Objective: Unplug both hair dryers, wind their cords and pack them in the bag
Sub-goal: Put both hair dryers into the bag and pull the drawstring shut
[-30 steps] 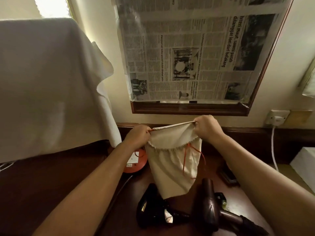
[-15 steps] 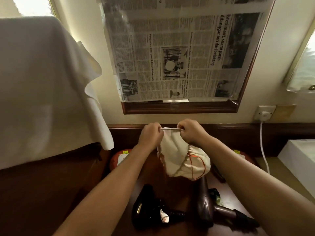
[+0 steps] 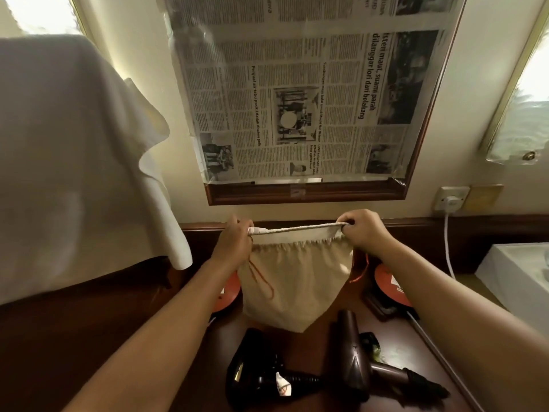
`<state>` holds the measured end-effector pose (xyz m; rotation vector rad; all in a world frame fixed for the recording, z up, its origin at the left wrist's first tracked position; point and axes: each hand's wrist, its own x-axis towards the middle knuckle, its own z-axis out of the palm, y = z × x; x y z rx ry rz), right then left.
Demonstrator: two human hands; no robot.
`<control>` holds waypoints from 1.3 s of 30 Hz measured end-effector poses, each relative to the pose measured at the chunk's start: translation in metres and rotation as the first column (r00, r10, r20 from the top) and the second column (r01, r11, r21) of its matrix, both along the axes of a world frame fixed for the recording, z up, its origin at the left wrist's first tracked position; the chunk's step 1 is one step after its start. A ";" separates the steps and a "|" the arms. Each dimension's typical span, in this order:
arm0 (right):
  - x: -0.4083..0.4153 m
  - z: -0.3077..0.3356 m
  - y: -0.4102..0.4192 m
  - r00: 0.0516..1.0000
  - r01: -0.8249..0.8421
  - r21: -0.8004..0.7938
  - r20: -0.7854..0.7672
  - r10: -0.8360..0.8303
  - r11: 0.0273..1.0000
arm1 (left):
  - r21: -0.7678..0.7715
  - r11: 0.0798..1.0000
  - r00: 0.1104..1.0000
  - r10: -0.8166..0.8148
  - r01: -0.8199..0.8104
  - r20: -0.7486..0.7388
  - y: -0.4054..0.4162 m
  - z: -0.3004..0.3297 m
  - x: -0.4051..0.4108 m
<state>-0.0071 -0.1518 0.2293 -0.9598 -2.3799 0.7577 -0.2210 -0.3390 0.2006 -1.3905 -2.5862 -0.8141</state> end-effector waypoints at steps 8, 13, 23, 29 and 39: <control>0.023 0.009 0.021 0.996 0.079 -0.049 -0.026 -0.080 0.996 | -0.082 0.996 0.999 0.021 -0.025 -0.046 -0.024 0.006 -0.043; 0.013 0.006 0.017 0.985 0.139 -0.085 -0.087 -0.146 0.987 | 0.102 0.977 0.953 0.157 -0.189 0.260 -0.006 0.017 -0.025; 0.025 0.003 0.023 0.987 0.151 -0.101 -0.037 -0.156 0.983 | -0.008 0.994 0.970 0.105 -0.106 0.219 -0.012 0.012 -0.038; 0.030 -0.002 0.028 0.990 0.066 -0.051 0.127 -0.059 0.997 | -0.084 0.991 0.978 0.119 -0.105 0.174 -0.027 -0.007 -0.042; 0.019 -0.012 0.025 0.997 0.016 -0.122 0.074 -0.007 0.992 | -0.047 0.981 0.921 0.191 -0.186 0.340 -0.013 -0.006 -0.026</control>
